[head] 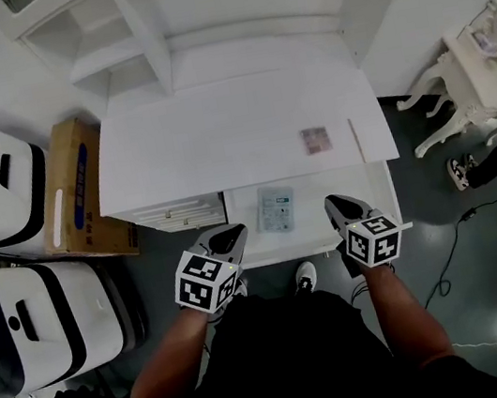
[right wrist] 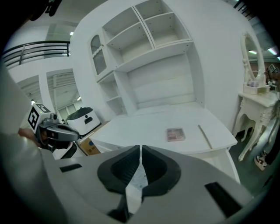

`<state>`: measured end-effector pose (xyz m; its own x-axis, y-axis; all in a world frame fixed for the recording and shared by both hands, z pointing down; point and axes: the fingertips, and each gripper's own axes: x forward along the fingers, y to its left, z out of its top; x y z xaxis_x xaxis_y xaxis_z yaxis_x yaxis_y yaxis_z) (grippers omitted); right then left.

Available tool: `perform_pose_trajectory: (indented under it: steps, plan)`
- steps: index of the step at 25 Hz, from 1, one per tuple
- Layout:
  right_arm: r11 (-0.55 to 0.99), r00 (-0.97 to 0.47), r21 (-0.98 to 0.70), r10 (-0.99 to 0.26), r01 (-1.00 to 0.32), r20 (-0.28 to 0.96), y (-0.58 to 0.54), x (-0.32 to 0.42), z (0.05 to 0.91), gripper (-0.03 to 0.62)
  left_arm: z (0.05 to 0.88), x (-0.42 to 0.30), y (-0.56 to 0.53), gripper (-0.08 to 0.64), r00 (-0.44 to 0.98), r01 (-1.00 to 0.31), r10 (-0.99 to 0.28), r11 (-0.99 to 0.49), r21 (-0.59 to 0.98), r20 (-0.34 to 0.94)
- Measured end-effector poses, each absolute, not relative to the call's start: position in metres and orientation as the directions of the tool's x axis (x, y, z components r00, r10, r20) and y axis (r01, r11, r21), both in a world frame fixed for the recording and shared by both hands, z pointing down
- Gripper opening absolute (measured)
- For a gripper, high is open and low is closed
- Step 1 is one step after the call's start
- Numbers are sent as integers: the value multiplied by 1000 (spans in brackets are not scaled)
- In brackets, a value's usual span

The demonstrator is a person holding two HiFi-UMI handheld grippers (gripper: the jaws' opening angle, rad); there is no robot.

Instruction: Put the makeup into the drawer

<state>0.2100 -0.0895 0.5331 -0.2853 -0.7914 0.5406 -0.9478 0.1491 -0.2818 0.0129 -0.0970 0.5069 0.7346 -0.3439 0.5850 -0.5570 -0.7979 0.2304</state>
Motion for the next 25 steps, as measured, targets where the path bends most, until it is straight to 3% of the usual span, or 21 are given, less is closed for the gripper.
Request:
perform_pose_trajectory:
  steps: [8, 14, 16, 19, 25]
  plan:
    - [20, -128, -174, -760, -985, 637, -104, 319, 591, 32, 513, 37, -89, 5, 691, -618, -394, -757, 213, 606]
    - [5, -53, -75, -757, -997, 652, -138, 380, 616, 32, 516, 52, -77, 5, 656, -644, -406, -741, 191, 637]
    - [13, -45, -53, -752, -999, 658, -153, 395, 622, 36, 516, 55, -75, 5, 642, -659, -416, -729, 186, 645]
    - [31, -53, -44, -739, -999, 671, -174, 409, 631, 100, 515, 58, -73, 5, 621, -684, -436, -707, 179, 652]
    - [47, -48, -21, -716, -999, 696, -204, 421, 651, 98, 517, 56, -74, 5, 575, -735, -474, -658, 166, 667]
